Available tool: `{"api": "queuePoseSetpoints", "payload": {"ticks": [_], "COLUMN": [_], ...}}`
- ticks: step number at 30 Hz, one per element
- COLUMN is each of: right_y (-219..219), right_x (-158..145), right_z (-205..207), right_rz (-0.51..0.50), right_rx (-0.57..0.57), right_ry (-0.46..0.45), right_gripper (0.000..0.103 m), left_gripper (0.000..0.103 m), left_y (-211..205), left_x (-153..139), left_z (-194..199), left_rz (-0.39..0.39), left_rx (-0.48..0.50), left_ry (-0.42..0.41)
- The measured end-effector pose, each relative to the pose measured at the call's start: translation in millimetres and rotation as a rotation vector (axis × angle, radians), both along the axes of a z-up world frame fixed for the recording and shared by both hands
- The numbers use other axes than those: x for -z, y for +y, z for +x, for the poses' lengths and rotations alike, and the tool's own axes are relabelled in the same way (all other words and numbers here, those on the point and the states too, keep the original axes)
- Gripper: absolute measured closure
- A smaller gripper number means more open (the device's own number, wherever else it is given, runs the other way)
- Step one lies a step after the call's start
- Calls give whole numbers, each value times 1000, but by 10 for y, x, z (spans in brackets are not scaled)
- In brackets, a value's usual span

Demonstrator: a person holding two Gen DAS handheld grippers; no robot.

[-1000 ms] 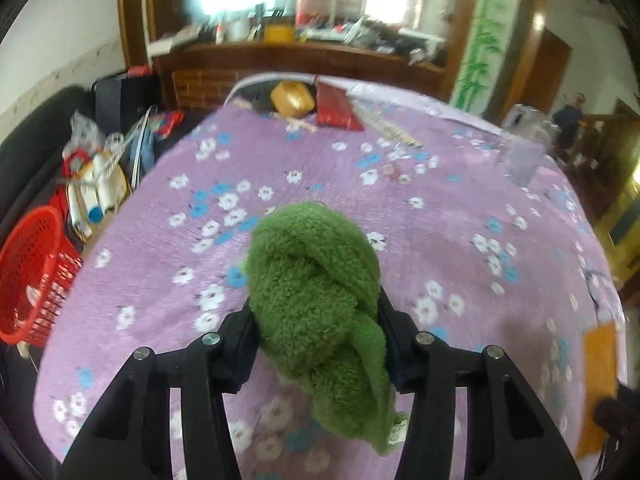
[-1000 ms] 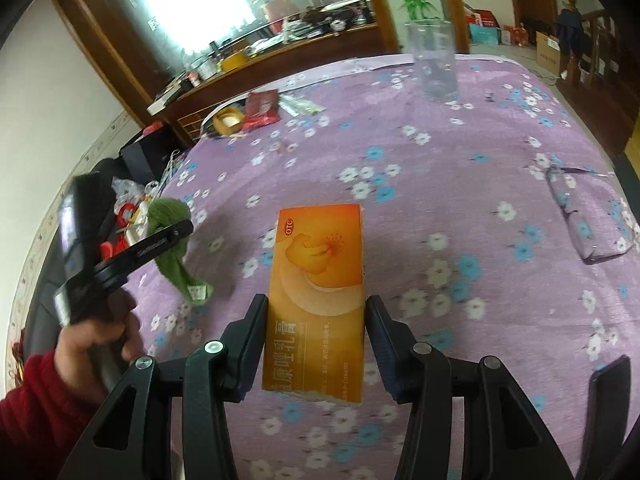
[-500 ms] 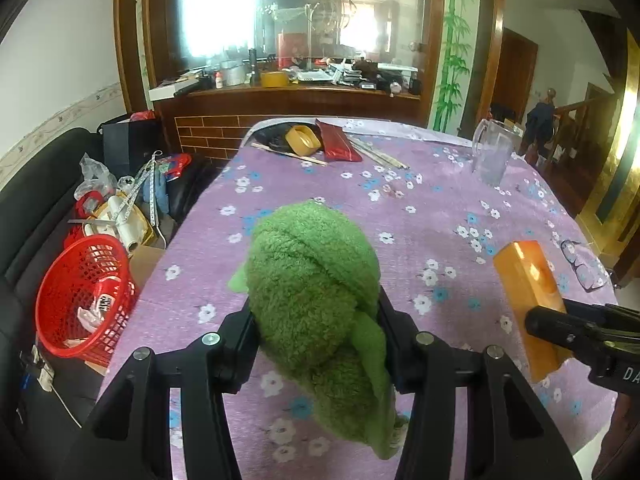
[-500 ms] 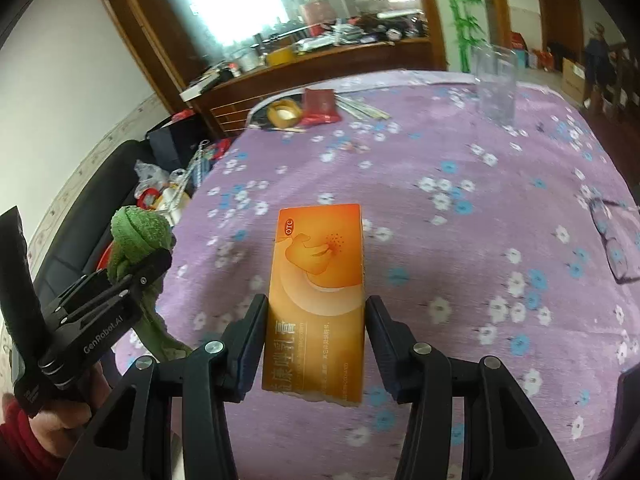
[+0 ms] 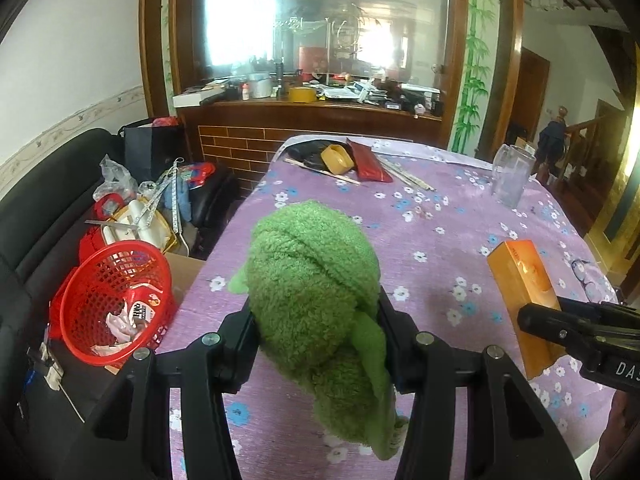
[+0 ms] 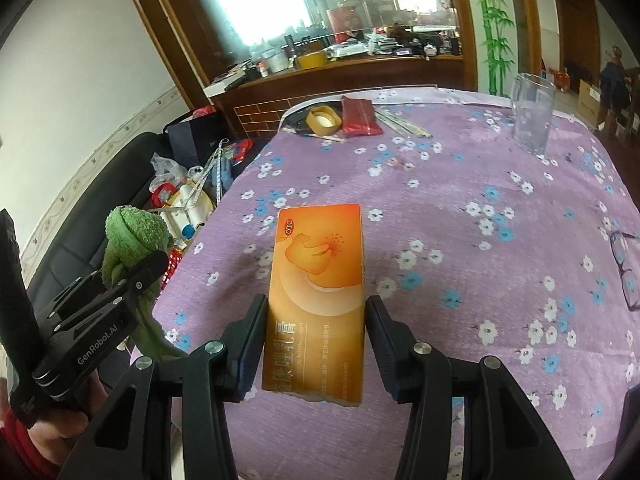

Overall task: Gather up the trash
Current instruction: 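Lift the green towel and orange box and turn toward the wastebasket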

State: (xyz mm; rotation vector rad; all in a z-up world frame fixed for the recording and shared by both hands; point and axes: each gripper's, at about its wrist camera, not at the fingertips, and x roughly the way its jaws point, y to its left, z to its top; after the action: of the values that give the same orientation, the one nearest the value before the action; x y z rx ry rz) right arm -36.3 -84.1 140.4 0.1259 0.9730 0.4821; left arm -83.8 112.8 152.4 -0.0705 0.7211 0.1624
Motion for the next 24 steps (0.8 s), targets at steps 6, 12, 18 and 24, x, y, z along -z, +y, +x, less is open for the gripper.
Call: {"api": "queuePoseSetpoints", "payload": {"ticks": [6,12,18,24], "right_y": [134,330,517,689], "right_x": [-45,-50,-25,9], "right_z": [15,17,-10,-31], "right_rz": [1,-5,-11,-18], "right_rx": [-27,-77,-125,-164], "right_ry": [-15,-18,-13,-2], "right_gripper": [50,50,49,49], "left_gripper": [53,53,53,53], "left_y": [137,301,448,577], "left_x": [-14,7,33,58], "left_z": [-44,-119,-181,-232], "left_rz": [3,-4,-8,-11], "left_rx": [-39,-85,-123,-153], "left_ry": [-3,2,8,9]}}
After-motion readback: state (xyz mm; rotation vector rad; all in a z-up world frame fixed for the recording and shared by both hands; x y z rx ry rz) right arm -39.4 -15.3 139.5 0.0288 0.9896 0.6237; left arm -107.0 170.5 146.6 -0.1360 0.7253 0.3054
